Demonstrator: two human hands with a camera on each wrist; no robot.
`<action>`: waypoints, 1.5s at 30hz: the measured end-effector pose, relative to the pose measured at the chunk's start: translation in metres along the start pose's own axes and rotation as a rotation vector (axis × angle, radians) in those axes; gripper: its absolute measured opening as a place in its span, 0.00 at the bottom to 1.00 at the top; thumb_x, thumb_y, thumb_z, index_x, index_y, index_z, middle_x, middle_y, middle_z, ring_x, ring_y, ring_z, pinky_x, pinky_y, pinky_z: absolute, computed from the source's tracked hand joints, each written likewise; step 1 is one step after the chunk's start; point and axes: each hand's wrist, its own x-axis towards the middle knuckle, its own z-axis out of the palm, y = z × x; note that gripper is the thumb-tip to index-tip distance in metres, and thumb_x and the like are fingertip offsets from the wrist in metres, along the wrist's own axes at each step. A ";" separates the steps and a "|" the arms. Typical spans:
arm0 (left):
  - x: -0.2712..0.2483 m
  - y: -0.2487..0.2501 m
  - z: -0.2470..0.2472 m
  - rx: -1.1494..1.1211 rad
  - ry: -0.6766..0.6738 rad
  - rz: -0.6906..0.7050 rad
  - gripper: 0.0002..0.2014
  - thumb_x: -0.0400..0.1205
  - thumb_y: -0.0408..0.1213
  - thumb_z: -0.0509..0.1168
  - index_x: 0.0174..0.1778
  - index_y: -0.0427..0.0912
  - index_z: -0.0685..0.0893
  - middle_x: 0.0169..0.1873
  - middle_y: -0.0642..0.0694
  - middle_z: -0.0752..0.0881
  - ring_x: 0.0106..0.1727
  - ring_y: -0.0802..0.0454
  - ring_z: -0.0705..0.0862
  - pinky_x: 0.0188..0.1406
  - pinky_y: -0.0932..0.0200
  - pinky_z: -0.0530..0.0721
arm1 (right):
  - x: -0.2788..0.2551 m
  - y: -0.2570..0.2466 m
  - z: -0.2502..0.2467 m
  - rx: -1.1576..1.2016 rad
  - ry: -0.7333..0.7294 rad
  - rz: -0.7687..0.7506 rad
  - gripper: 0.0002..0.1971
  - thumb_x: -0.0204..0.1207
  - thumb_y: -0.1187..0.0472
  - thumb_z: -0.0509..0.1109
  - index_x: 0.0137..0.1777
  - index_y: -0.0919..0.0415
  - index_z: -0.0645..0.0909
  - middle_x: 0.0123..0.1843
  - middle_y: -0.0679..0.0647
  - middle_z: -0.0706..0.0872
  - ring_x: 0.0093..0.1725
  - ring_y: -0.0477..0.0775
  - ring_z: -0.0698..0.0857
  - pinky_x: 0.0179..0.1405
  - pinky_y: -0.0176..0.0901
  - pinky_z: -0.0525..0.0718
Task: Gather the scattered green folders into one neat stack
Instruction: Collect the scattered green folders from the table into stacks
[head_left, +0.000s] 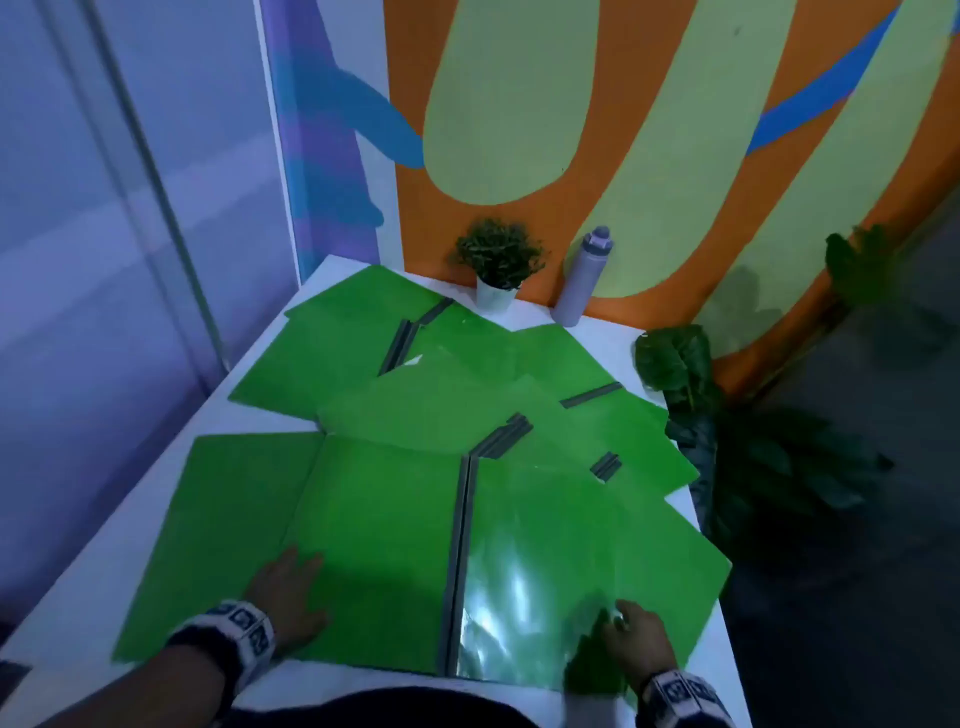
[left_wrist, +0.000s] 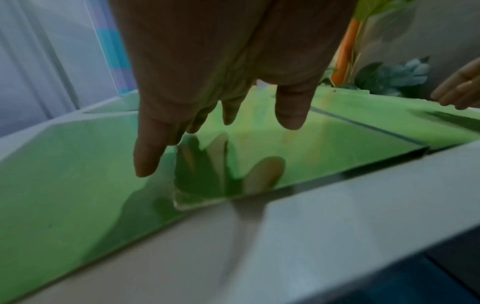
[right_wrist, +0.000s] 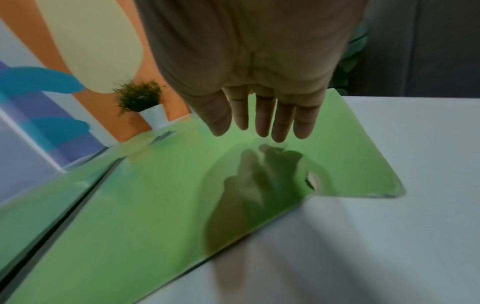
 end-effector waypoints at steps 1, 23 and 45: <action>0.000 0.001 0.005 0.002 -0.026 0.003 0.43 0.77 0.58 0.63 0.84 0.52 0.47 0.85 0.38 0.43 0.85 0.36 0.49 0.83 0.43 0.56 | 0.001 -0.001 0.000 0.010 -0.006 0.037 0.17 0.75 0.62 0.68 0.63 0.65 0.79 0.60 0.67 0.84 0.53 0.61 0.85 0.57 0.49 0.84; -0.036 0.033 -0.057 -0.351 0.000 0.045 0.49 0.74 0.67 0.59 0.84 0.52 0.42 0.84 0.40 0.39 0.85 0.38 0.45 0.82 0.37 0.52 | -0.035 -0.094 -0.079 0.749 0.187 -0.195 0.17 0.76 0.71 0.66 0.48 0.43 0.76 0.66 0.60 0.77 0.65 0.61 0.76 0.62 0.59 0.76; -0.022 0.062 -0.058 -0.703 0.059 -0.033 0.13 0.83 0.39 0.61 0.59 0.38 0.83 0.63 0.36 0.84 0.60 0.41 0.82 0.64 0.48 0.79 | -0.043 -0.086 -0.016 0.572 -0.003 0.074 0.31 0.79 0.66 0.64 0.80 0.52 0.59 0.81 0.62 0.63 0.74 0.67 0.70 0.67 0.67 0.75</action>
